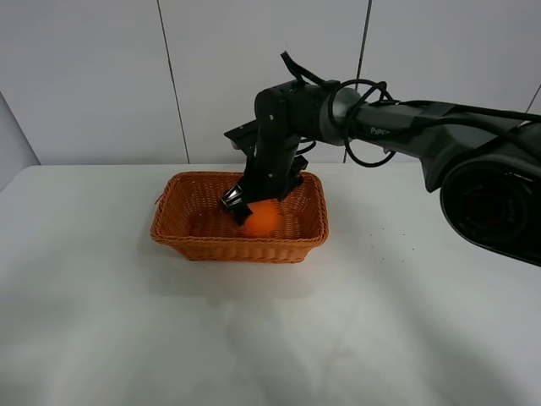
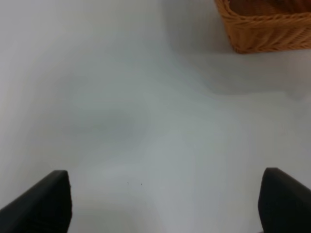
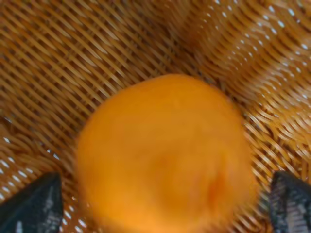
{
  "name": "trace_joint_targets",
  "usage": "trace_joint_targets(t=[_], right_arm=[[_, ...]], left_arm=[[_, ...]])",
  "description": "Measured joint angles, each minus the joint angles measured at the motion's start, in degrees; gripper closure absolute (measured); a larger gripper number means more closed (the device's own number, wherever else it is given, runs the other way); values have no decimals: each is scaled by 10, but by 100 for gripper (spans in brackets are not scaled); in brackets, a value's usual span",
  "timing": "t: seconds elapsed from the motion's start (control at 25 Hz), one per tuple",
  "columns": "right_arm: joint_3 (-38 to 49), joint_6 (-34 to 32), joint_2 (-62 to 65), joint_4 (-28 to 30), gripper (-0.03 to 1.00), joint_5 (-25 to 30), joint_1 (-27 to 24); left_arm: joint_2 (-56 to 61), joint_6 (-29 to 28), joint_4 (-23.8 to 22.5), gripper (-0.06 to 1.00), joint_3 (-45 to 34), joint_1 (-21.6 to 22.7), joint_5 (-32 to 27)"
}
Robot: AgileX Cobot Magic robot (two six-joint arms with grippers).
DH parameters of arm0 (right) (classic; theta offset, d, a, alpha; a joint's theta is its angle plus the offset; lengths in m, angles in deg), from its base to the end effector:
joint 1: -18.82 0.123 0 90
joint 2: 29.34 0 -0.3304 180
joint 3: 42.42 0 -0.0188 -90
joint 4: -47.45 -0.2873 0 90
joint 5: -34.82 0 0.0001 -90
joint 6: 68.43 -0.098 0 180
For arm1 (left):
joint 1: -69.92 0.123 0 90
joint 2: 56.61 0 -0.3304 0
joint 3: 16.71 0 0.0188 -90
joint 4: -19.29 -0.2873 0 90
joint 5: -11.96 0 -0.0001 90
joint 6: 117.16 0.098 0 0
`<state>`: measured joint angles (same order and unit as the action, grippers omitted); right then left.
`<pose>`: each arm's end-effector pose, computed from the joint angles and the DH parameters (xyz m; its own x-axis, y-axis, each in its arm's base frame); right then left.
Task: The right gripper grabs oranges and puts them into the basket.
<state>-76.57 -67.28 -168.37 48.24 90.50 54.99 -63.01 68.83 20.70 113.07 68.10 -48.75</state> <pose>0.4564 0.3322 0.1916 -0.7446 -0.5788 -0.3324 -0.6081 0.7936 -0.0200 -0.0118 -0.0017 0.2885 -0.4521 0.1068 -0.8855 0.0930 0.9930 0.0723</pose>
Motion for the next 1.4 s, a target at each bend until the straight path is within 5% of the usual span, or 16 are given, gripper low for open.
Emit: trace_joint_targets(t=[0.32, 0.52, 1.12, 1.4], right_arm=[[-113, 8, 22, 1, 29, 125, 0], [-183, 4, 40, 0, 29, 133, -18], [-182, 6, 41, -4, 29, 141, -287], [-182, 6, 45, -29, 29, 142, -331]], left_arm=[[0, 0, 0, 6, 0, 0, 0], [0, 0, 0, 6, 0, 0, 0], [0, 0, 0, 6, 0, 0, 0], [0, 0, 0, 6, 0, 0, 0]])
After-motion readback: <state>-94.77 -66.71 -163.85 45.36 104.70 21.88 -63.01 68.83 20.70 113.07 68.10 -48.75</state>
